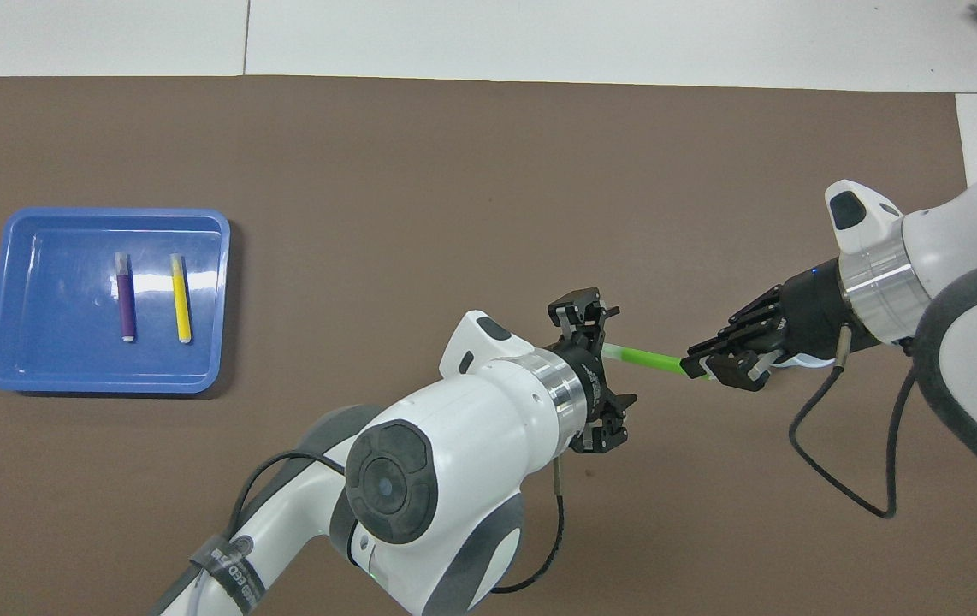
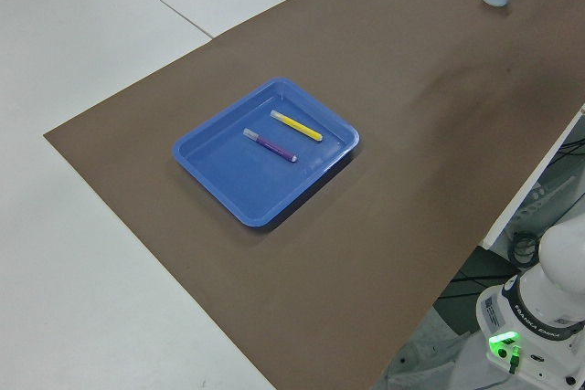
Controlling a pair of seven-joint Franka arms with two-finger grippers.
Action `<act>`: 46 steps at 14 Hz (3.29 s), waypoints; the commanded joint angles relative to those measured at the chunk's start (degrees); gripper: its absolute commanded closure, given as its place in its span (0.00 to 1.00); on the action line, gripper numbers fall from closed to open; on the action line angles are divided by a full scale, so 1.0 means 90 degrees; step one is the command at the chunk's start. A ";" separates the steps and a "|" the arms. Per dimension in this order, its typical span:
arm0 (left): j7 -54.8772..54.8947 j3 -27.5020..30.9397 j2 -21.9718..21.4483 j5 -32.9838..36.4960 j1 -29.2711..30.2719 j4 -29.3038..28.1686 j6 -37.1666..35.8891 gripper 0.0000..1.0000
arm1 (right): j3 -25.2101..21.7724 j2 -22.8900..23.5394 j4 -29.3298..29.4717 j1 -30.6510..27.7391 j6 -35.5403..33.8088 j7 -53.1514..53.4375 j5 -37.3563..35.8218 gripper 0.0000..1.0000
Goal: Right arm passes pens to left for tray arrangement
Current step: 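Grasp the green pen with the left gripper and open the right gripper, then carry the green pen to the tray with the left gripper while the right gripper returns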
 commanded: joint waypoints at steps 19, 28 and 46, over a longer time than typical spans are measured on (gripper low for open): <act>-0.0107 0.0111 -0.0028 0.0158 -0.0199 0.0388 -0.1082 1.00 | 0.0004 0.0000 0.0040 0.0038 0.0052 -0.0579 0.0669 1.00; 0.0156 0.0141 -0.0135 0.0734 0.0277 0.0671 -0.2037 1.00 | 0.0004 0.0000 0.0040 0.0038 0.0071 -0.0521 0.0640 1.00; 1.0014 0.0209 -0.0790 0.1983 0.4963 0.0613 -0.6317 1.00 | -0.0016 0.0097 0.1016 -0.0099 0.0052 0.1578 -0.1584 0.00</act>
